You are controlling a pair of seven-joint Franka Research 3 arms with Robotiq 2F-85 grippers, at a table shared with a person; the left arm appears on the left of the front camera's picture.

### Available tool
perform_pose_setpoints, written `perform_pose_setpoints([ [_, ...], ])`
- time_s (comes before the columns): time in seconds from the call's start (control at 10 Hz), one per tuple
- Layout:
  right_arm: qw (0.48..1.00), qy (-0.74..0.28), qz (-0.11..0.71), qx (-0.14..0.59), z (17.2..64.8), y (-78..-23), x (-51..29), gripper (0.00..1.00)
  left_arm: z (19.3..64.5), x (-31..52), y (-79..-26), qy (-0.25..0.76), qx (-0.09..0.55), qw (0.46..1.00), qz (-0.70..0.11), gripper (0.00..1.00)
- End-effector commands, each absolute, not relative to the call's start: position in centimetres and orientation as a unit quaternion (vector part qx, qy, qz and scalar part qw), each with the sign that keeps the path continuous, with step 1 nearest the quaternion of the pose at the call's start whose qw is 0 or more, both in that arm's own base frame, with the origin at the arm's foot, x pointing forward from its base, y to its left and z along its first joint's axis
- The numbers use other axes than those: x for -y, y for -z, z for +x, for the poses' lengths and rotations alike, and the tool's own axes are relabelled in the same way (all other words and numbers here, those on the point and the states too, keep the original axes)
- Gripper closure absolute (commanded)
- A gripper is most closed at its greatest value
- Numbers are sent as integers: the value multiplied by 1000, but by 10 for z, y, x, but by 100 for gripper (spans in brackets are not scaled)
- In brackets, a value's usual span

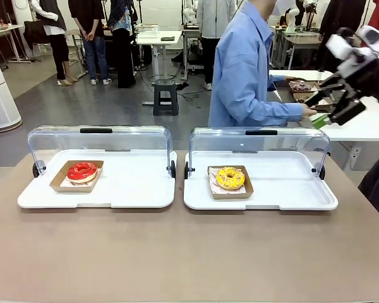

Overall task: Provide the desired donut to the person.
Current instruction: Place the picked Paper togo box onto the Handle tray extended by the person.

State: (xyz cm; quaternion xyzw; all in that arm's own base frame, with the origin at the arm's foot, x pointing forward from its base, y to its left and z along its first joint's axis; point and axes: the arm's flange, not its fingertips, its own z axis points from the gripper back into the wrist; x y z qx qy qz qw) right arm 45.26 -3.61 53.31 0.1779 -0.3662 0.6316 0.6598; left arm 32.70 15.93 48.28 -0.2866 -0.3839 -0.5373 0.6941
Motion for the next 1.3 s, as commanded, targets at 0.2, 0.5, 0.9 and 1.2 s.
perform_pose_setpoints([
  [0.2, 654, -566, 269, 425, 412, -488, 136, 0, 327, -159, -484, 531, 387, 697, -287, 0],
  [0.5, 679, -548, 302, 384, 388, -468, 176, 0, 327, -159, -484, 531, 387, 697, -287, 0],
  [0.9, 682, -550, 305, 374, 376, -460, 185, 0, 327, -159, -484, 531, 387, 697, -287, 0],
  [1.2, 660, -564, 301, 395, 374, -460, 180, 0, 327, -159, -484, 531, 387, 697, -287, 0],
])
